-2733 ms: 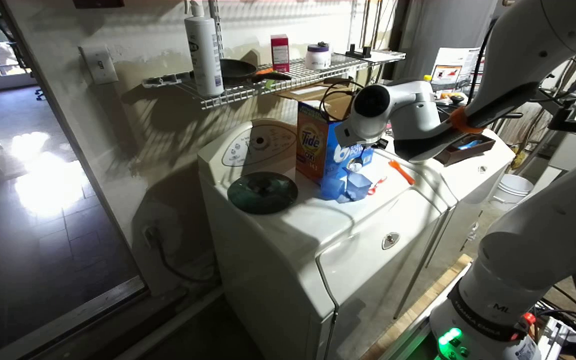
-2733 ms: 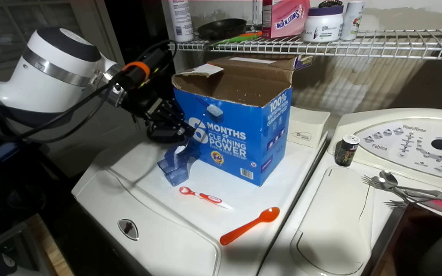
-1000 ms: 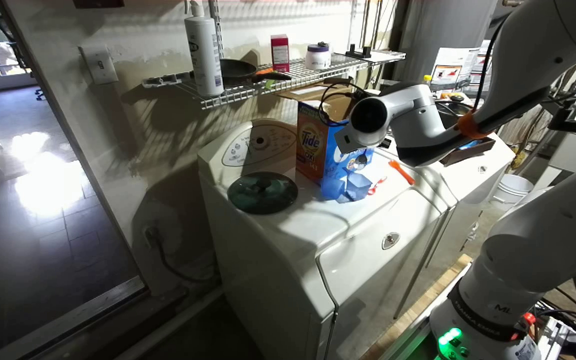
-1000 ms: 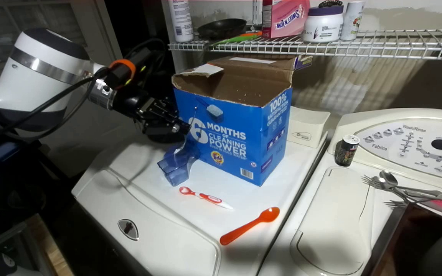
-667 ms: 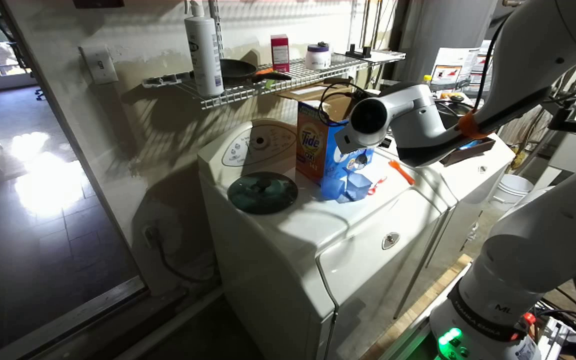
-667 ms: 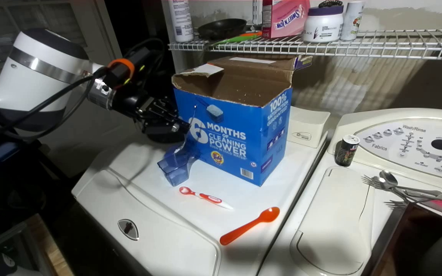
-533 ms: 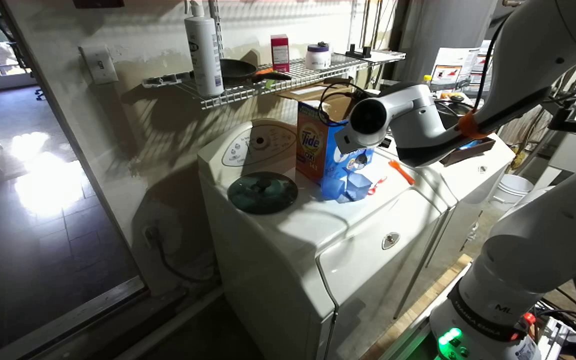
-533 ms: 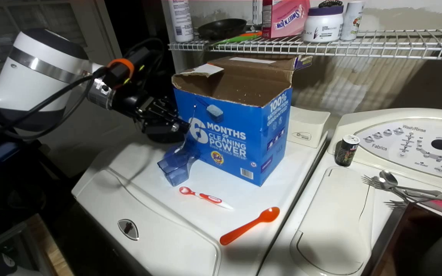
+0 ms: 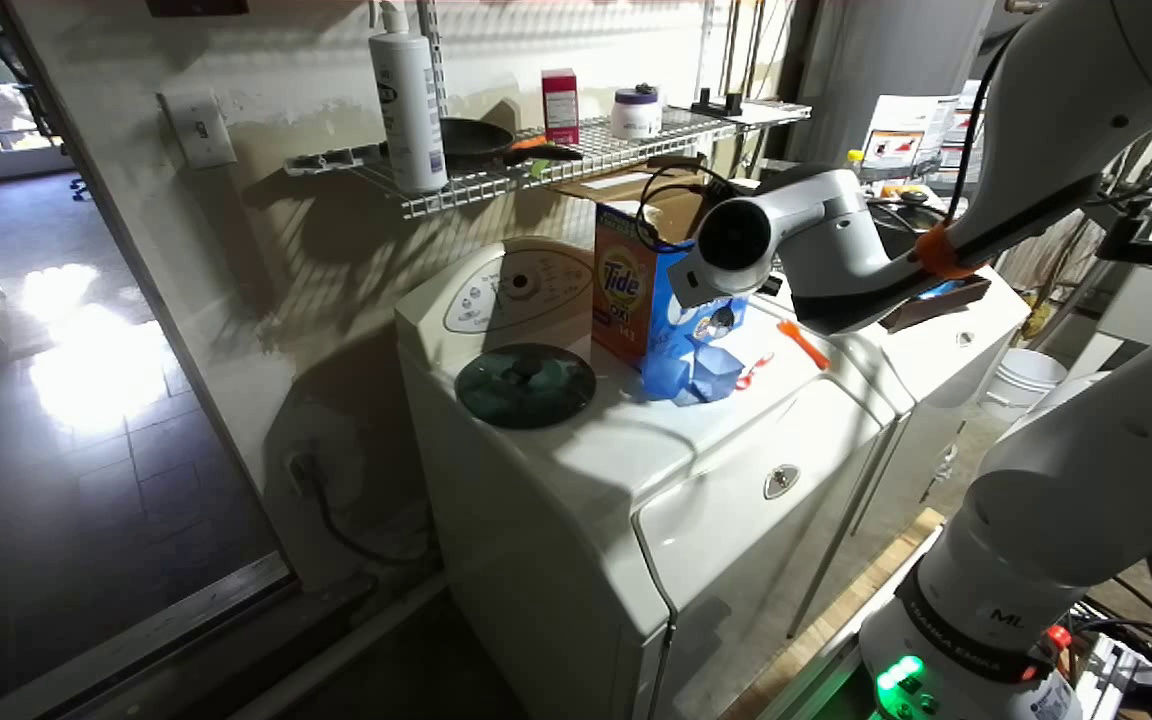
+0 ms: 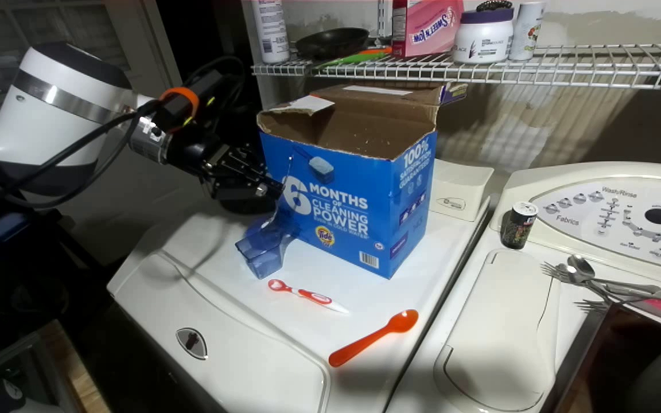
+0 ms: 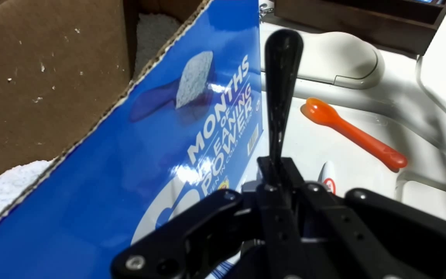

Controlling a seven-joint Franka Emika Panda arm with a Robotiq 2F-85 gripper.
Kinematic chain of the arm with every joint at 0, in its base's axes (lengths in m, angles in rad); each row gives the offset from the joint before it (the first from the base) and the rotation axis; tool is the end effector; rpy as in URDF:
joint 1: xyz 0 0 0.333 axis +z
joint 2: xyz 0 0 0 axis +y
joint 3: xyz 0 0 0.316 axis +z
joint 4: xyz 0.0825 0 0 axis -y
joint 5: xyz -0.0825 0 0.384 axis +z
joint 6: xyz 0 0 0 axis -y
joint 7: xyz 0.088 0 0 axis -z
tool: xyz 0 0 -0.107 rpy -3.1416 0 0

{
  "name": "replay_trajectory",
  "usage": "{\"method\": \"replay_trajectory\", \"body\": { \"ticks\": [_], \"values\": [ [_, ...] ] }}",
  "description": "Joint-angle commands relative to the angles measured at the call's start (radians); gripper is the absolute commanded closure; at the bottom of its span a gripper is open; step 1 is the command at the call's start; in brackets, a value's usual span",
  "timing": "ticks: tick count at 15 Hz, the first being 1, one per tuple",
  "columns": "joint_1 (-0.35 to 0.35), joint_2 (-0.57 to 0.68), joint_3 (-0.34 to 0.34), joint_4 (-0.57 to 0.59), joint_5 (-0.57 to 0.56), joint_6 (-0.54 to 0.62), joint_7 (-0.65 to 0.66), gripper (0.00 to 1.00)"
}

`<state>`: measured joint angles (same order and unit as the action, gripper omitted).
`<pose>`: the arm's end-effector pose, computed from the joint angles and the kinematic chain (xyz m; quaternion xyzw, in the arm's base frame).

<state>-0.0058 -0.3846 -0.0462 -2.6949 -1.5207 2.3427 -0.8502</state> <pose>0.3972 -0.0352 0.3653 0.4867 0.7195 -0.2010 0.4528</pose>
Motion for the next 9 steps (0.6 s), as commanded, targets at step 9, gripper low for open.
{"method": "replay_trajectory", "body": {
  "ticks": [9],
  "values": [
    [0.006, -0.01, -0.011, 0.002, -0.013, -0.016, 0.046, 0.98]
  ]
}}
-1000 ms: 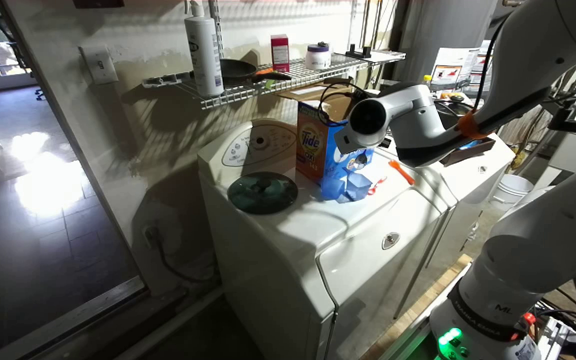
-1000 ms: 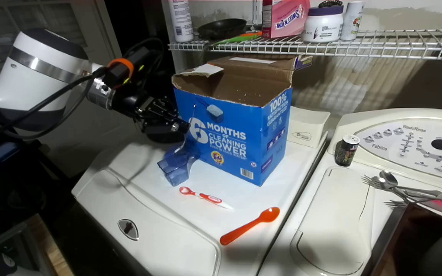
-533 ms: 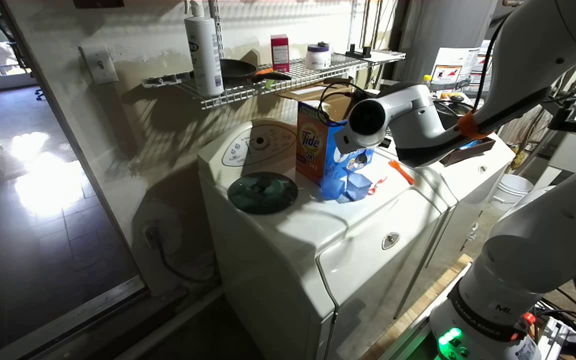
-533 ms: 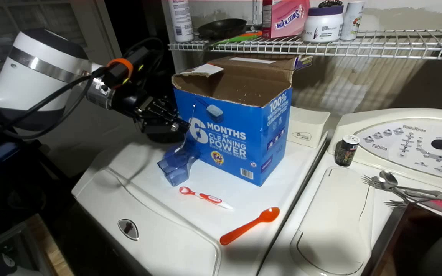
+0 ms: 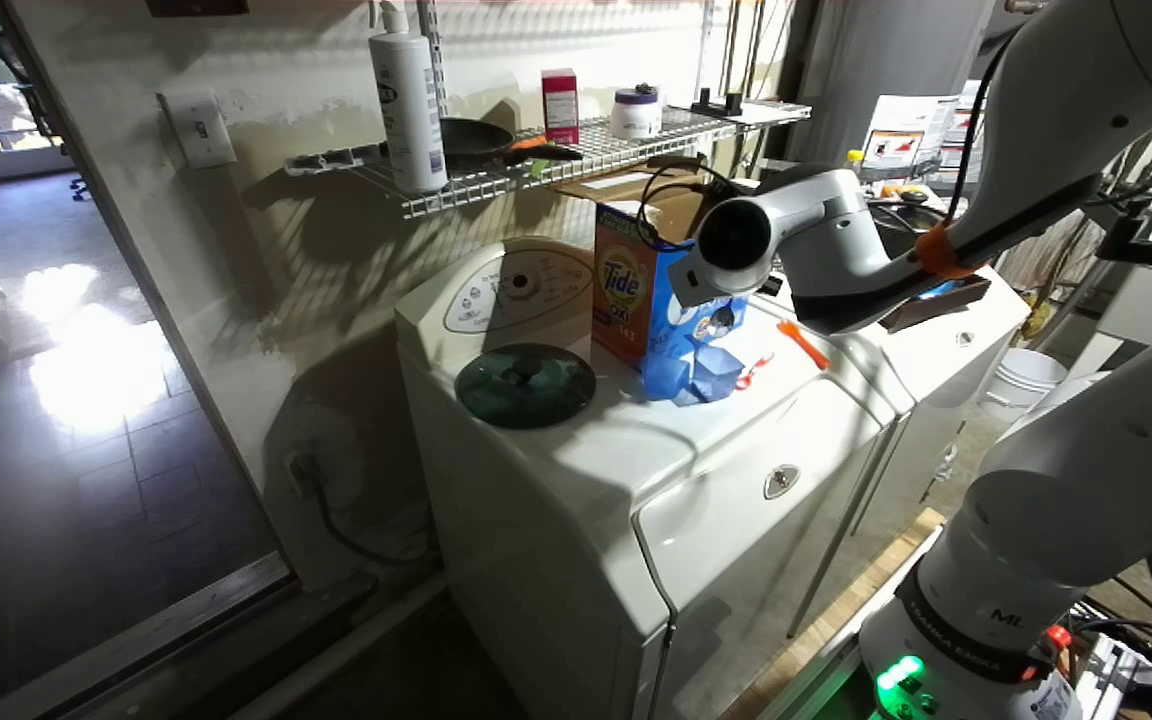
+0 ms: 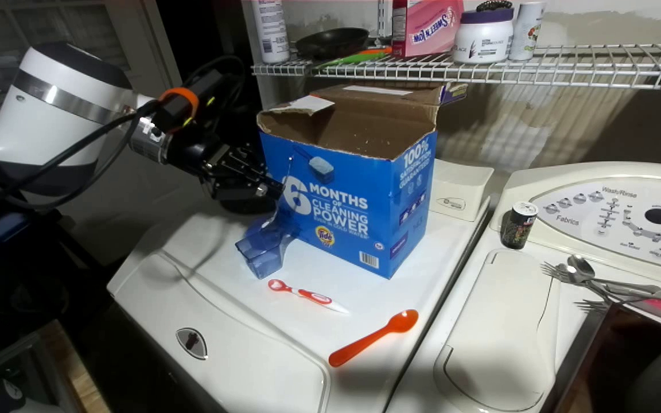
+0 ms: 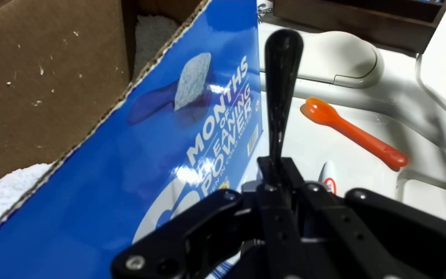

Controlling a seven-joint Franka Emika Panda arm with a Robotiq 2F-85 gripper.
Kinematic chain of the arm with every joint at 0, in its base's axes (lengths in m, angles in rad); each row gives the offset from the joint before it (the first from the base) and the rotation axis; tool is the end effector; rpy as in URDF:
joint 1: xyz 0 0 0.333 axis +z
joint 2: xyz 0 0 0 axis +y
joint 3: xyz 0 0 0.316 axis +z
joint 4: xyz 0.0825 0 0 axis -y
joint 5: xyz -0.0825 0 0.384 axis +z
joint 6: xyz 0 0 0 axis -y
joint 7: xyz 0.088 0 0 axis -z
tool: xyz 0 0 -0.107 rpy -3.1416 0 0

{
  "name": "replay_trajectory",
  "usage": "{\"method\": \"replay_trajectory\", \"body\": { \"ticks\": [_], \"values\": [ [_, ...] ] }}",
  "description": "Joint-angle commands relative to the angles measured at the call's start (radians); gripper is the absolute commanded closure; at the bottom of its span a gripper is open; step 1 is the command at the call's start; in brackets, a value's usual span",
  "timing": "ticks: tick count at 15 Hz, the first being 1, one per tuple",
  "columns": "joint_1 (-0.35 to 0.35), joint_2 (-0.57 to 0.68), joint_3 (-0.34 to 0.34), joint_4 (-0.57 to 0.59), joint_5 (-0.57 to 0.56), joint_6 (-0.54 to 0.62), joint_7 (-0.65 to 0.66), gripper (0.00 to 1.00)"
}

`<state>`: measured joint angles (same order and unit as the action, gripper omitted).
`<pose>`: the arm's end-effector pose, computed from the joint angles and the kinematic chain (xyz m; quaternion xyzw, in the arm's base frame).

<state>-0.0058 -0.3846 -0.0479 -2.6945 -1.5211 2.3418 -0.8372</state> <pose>0.3972 -0.0360 0.3654 0.4920 0.7157 -0.1985 0.4541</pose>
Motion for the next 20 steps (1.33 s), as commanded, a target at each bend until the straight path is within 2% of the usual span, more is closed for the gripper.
{"method": "replay_trajectory", "body": {
  "ticks": [1, 6, 12, 20],
  "values": [
    [0.005, -0.009, -0.014, 0.004, -0.006, -0.01, 0.037, 0.98],
    [-0.002, -0.006, -0.048, 0.02, 0.039, 0.009, 0.075, 0.98],
    [-0.011, 0.004, -0.121, 0.035, 0.183, 0.086, 0.05, 0.98],
    [-0.056, 0.045, -0.257, 0.073, 0.301, 0.308, -0.036, 0.98]
  ]
}}
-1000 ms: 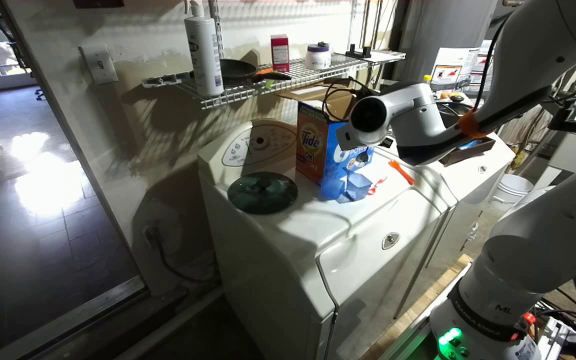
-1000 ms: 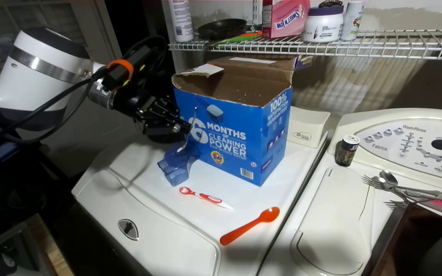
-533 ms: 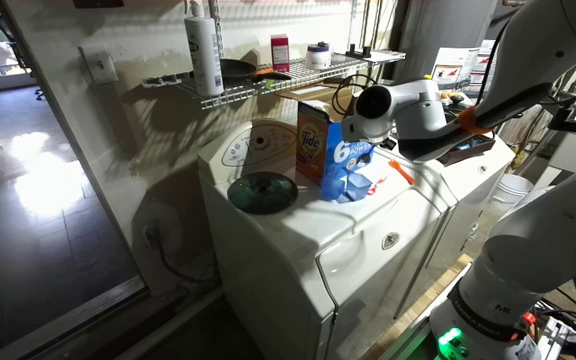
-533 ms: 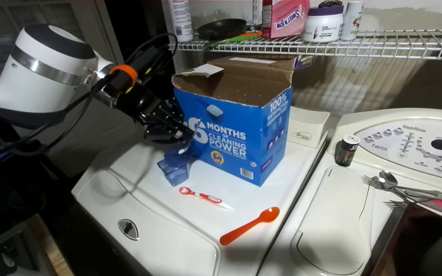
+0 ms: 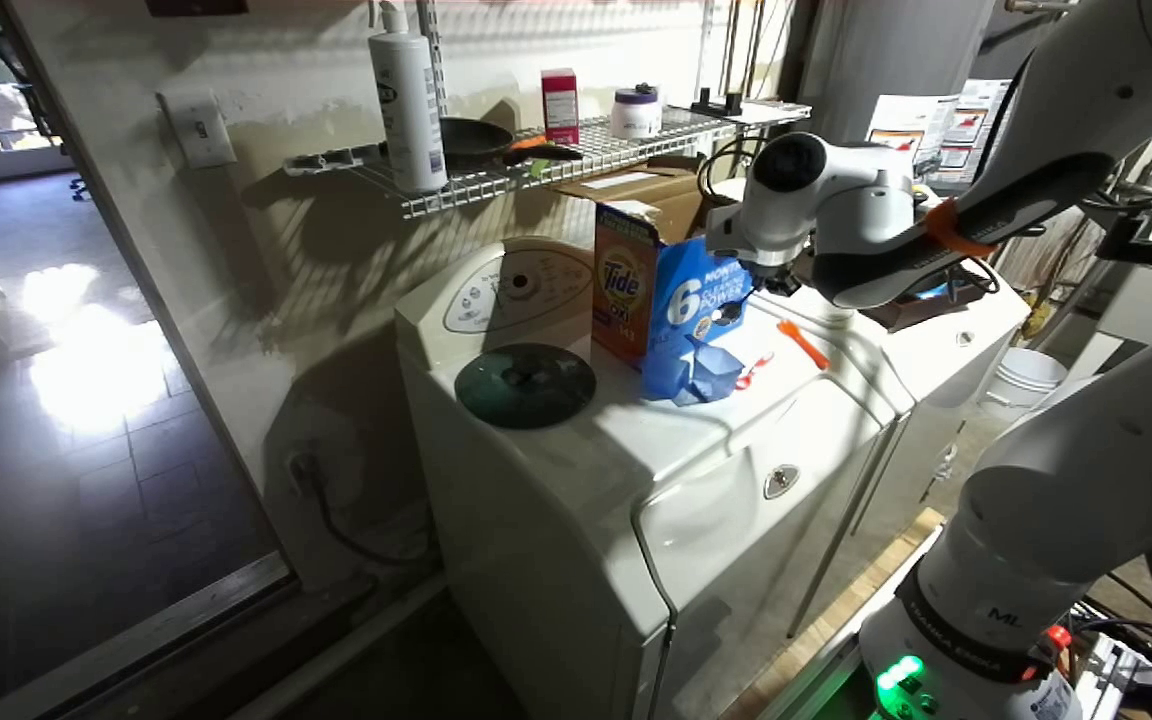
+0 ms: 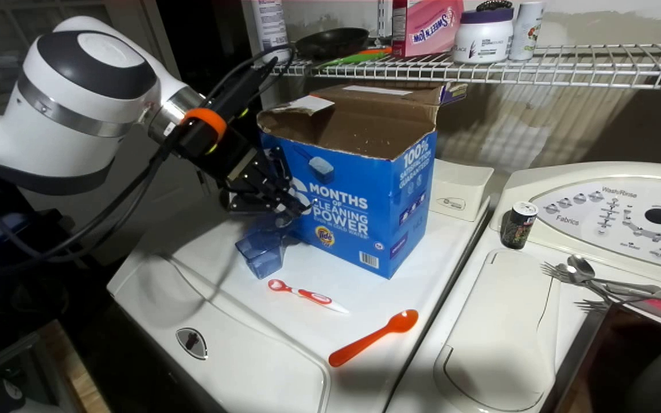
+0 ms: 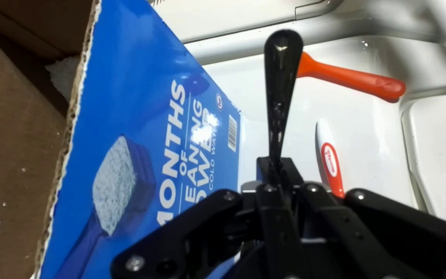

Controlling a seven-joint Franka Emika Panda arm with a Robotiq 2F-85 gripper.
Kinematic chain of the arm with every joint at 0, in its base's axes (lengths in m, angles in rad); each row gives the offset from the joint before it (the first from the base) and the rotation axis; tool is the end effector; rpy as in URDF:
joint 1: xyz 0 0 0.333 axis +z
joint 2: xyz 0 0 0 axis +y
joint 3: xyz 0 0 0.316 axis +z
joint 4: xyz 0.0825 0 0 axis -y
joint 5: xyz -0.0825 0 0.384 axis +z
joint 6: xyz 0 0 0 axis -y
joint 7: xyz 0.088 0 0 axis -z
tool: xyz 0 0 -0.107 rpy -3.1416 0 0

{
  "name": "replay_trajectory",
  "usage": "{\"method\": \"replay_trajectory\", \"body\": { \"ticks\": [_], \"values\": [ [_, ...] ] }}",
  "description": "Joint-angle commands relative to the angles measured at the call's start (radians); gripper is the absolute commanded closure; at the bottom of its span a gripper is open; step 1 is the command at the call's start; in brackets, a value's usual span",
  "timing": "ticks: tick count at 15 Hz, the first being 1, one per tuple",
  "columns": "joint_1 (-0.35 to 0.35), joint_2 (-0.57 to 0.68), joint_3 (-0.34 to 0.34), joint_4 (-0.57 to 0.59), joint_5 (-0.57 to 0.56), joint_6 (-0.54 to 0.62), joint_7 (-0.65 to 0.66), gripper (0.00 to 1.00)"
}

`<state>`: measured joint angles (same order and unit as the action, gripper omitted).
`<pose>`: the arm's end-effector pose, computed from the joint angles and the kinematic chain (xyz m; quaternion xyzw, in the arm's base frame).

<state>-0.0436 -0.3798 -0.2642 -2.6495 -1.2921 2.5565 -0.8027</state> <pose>0.4004 -0.1101 0.3836 0.6697 0.6365 -0.0746 0.3751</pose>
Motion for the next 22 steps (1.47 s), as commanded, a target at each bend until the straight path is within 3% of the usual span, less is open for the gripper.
{"method": "replay_trajectory", "body": {
  "ticks": [1, 9, 10, 12, 13, 22],
  "values": [
    [-0.023, 0.048, -0.052, 0.031, 0.091, 0.116, -0.092, 0.98],
    [-0.036, 0.17, -0.151, 0.036, 0.371, 0.332, -0.421, 0.98],
    [0.011, 0.178, -0.201, 0.037, 0.401, 0.334, -0.459, 0.98],
    [0.032, 0.203, -0.23, 0.039, 0.481, 0.348, -0.543, 0.98],
    [-0.021, 0.215, -0.179, 0.036, 0.534, 0.356, -0.59, 0.98],
    [-0.059, 0.263, -0.149, 0.044, 0.887, 0.34, -0.949, 0.98]
  ]
}}
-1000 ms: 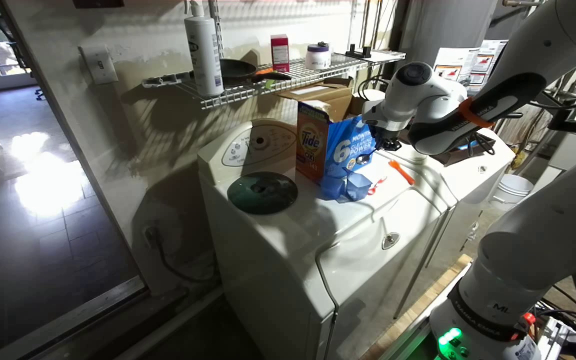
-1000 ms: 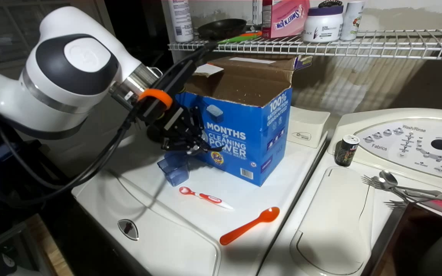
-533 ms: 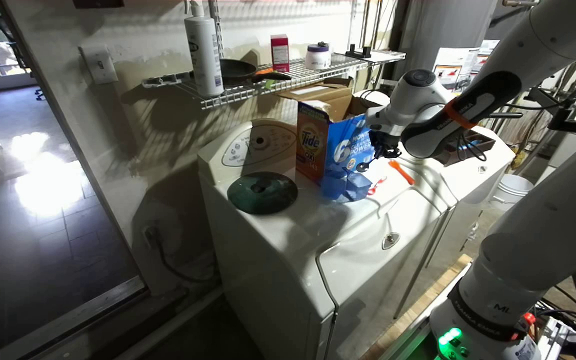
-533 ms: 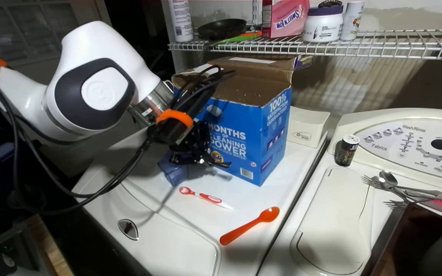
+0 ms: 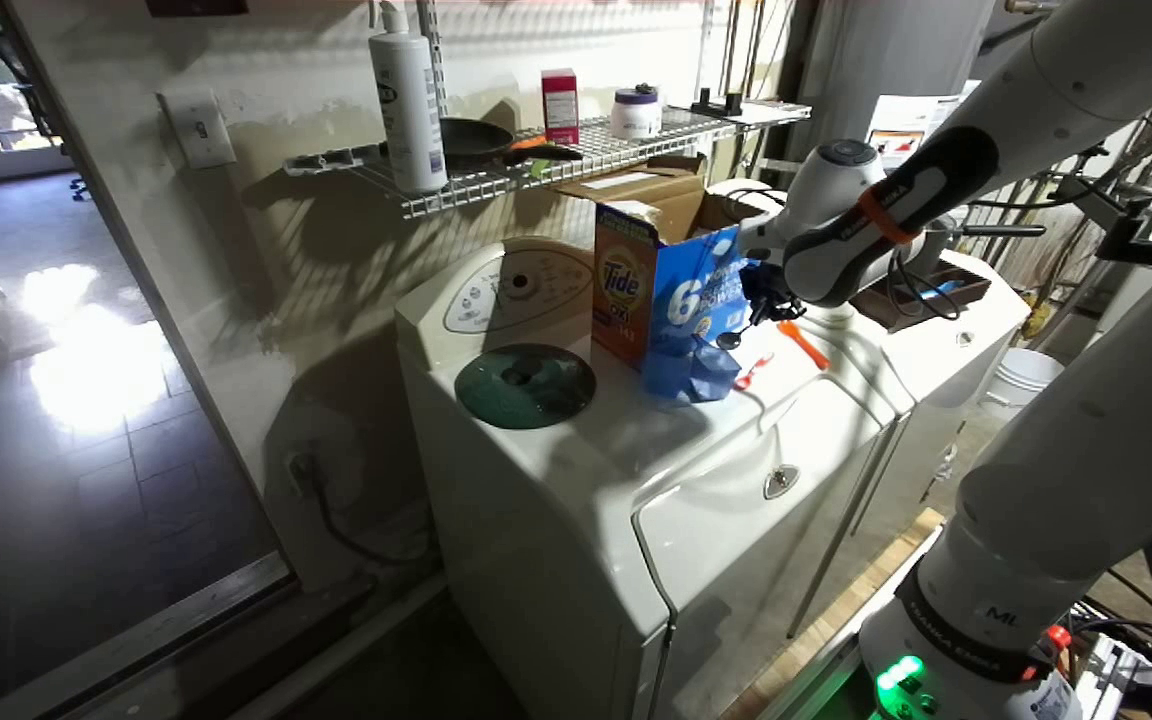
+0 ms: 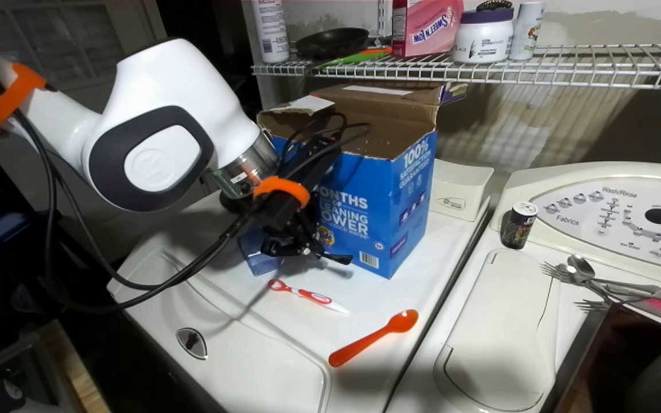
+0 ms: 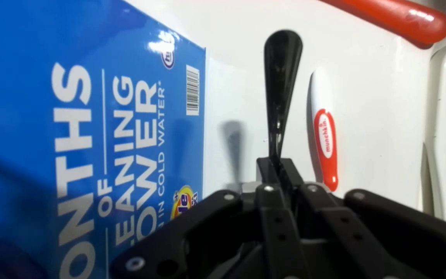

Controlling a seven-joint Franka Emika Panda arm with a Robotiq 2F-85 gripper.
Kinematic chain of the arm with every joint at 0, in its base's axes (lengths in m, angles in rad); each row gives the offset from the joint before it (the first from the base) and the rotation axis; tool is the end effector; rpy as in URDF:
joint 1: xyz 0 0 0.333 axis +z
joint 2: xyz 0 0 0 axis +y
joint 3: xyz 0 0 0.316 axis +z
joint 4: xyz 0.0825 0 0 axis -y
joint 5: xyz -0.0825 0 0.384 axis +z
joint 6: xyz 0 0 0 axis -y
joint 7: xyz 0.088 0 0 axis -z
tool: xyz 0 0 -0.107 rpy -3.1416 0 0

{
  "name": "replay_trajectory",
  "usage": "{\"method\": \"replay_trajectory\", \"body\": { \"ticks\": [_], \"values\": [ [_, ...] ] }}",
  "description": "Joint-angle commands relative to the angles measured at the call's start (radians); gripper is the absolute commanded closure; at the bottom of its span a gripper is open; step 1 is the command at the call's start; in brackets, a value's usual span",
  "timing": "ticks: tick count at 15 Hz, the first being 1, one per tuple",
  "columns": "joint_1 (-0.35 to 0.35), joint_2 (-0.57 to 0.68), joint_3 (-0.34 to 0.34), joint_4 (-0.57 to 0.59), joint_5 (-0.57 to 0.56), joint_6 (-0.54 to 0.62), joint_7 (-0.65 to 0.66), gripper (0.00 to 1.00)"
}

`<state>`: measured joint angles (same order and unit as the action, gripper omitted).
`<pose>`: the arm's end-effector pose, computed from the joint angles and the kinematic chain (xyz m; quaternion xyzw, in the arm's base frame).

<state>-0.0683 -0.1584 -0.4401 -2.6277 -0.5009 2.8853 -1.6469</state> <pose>0.4106 -0.1947 0.3374 0.6843 0.6968 0.0272 0.2131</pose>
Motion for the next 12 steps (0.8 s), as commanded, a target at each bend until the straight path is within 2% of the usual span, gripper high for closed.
{"method": "replay_trajectory", "body": {
  "ticks": [1, 6, 9, 10, 12],
  "values": [
    [-0.045, 0.046, 0.031, 0.028, 0.113, 0.012, -0.12, 0.98],
    [-0.059, 0.032, 0.055, 0.048, 0.207, 0.016, -0.193, 0.98],
    [-0.073, 0.043, 0.071, 0.071, 0.205, 0.012, -0.214, 0.98],
    [-0.033, 0.052, 0.03, 0.072, 0.205, 0.015, -0.221, 0.98],
    [-0.026, 0.071, 0.017, 0.064, 0.225, 0.024, -0.241, 0.98]
  ]
}}
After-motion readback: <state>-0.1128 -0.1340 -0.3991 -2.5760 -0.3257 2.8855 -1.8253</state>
